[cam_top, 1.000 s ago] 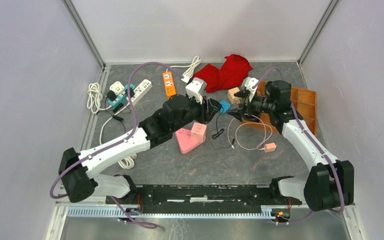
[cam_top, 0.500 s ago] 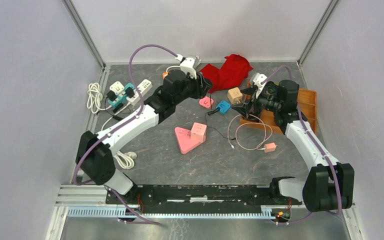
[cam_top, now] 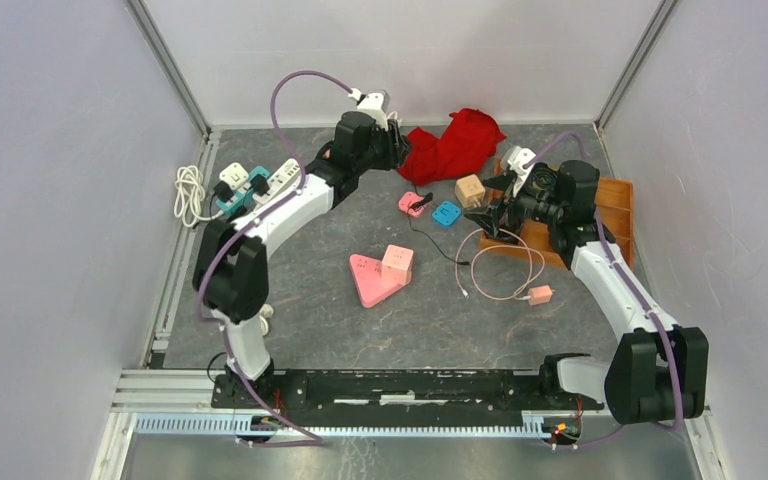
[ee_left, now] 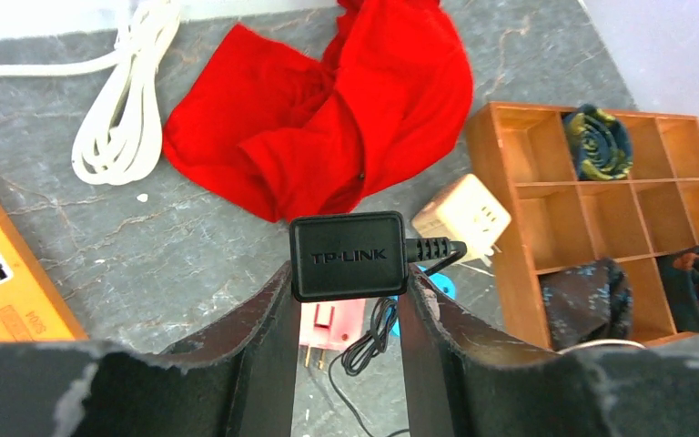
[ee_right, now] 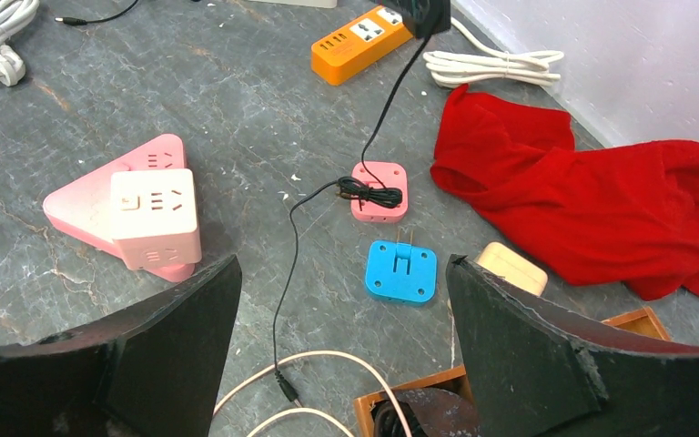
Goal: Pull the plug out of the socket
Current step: Place the plug at the center of the board.
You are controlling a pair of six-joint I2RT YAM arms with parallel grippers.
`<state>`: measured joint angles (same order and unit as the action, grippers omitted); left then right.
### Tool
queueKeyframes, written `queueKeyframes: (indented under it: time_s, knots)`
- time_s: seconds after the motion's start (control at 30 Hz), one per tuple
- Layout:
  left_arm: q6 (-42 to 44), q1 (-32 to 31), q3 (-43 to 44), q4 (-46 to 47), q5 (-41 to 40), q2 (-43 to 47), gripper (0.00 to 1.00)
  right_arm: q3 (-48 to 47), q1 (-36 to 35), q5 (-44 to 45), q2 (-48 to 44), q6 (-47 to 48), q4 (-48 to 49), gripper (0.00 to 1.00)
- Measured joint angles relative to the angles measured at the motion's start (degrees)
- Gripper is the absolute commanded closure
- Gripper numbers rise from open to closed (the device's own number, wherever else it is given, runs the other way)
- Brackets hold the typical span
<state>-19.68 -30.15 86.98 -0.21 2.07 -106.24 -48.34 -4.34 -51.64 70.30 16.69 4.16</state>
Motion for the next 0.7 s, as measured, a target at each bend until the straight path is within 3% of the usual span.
queueKeyframes:
  time_s: [0.37,0.7]
  knots:
    - [-5.27,4.85,15.39,-5.79,7.85,-19.87,0.79,0.07,0.0,-0.22,0.11,0.0,0.07,0.11]
    - [-5.14,5.22,17.59,-14.01,8.92,-24.92,0.63,0.09,0.0,-0.46,1.46,0.02,0.04,0.11]
